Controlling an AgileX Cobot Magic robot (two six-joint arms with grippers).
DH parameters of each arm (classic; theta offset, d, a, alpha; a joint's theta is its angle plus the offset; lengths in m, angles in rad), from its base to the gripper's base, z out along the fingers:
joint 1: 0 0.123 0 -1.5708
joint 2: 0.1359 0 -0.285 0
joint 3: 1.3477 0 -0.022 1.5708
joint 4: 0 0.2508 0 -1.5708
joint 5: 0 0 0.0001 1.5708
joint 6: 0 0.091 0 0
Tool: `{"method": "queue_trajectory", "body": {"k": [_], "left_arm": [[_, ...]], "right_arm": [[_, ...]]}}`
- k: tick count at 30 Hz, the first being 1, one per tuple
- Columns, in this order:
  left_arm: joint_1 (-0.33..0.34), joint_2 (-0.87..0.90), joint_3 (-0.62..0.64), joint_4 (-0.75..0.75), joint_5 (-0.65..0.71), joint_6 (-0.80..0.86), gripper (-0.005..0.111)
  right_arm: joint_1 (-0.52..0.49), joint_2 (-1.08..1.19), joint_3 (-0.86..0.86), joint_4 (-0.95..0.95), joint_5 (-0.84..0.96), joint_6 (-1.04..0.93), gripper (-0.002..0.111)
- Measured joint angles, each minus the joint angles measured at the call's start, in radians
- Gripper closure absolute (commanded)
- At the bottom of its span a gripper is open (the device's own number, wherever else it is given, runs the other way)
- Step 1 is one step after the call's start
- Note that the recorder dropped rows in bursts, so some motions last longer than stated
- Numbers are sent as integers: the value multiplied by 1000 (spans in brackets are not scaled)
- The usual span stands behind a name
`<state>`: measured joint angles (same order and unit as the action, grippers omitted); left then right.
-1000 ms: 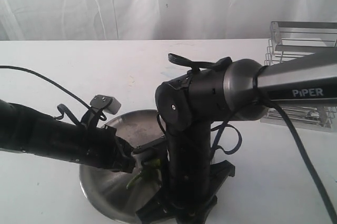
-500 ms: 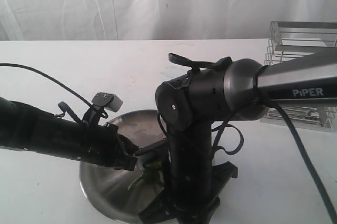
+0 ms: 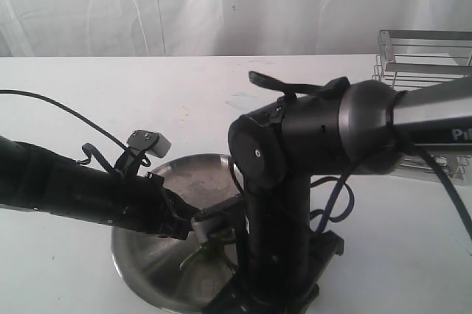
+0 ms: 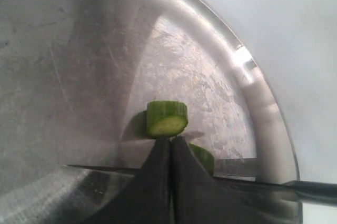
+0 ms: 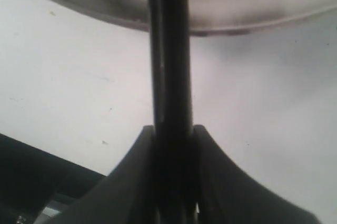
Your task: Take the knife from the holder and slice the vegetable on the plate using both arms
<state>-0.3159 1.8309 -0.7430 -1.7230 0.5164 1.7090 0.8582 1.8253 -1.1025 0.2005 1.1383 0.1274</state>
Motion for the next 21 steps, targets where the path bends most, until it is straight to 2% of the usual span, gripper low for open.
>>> {"method": "queue_trajectory", "body": {"k": [8,21], "left_arm": [[0,0,0,0,-15,0,107],[0,0,-14,0,11,0,107]], "right_arm": [[8,0,130,6,-122,0,108],[8,0,144,10,-156,9,108]]}}
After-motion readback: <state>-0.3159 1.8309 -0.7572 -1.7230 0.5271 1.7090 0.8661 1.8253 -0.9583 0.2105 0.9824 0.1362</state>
